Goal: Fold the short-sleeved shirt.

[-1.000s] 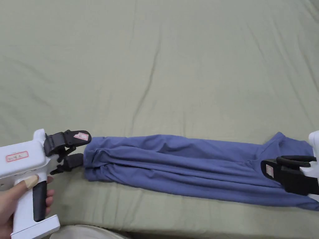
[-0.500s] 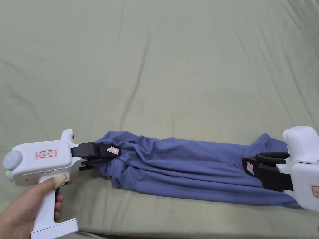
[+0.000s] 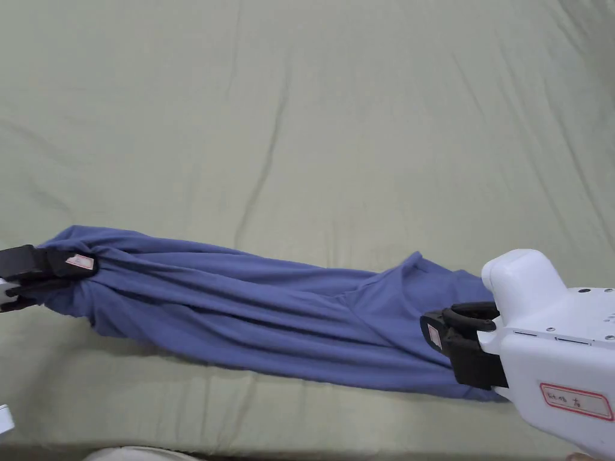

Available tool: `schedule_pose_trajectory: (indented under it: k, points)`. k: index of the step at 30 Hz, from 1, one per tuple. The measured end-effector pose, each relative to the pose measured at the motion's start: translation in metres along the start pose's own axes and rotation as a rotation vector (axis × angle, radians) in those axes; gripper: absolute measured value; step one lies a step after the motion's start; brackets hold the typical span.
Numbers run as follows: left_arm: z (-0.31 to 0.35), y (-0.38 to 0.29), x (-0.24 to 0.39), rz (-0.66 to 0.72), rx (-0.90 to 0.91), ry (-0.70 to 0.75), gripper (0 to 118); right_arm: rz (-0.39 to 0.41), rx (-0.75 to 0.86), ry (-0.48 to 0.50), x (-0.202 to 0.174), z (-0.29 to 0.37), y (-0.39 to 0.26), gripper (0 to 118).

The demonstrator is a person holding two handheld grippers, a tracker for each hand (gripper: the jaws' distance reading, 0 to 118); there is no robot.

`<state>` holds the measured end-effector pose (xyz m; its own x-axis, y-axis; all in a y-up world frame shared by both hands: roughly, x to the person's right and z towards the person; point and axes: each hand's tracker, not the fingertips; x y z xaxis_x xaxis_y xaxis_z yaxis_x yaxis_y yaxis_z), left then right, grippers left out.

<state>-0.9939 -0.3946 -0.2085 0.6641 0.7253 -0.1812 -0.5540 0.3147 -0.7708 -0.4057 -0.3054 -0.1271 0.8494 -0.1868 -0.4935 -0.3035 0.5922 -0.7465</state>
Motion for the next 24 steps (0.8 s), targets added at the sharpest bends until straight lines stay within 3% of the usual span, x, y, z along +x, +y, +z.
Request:
schedule_pose_trajectory:
  k: [5,9,12,17,18,20,21,24]
  points:
    - [-0.009,-0.034,0.086,-0.147,-0.003,-0.064,8,-0.024,-0.003,0.003,0.007,-0.001,-0.001,3]
    - [-0.063,-0.087,0.164,-0.243,-0.082,-0.078,8,-0.054,0.007,-0.008,0.018,0.006,-0.004,3]
    - [-0.13,-0.129,0.194,-0.301,-0.2,-0.021,8,-0.076,0.002,-0.039,0.025,0.011,-0.006,3]
    - [-0.213,-0.181,0.194,-0.355,-0.282,0.155,10,-0.041,-0.007,-0.1,0.031,0.018,-0.012,3]
    - [-0.216,-0.187,0.191,-0.354,-0.264,0.158,23,-0.041,-0.006,-0.099,0.032,0.02,-0.013,3]
    - [-0.207,-0.19,0.188,-0.34,-0.181,0.028,81,-0.051,0.004,-0.08,0.033,0.023,-0.017,3]
    - [-0.202,-0.188,0.185,-0.287,-0.188,-0.083,116,-0.057,0.009,-0.073,0.034,0.024,-0.018,3]
    - [-0.177,-0.172,0.178,-0.133,-0.208,-0.213,118,-0.076,0.021,-0.049,0.039,0.026,-0.022,3]
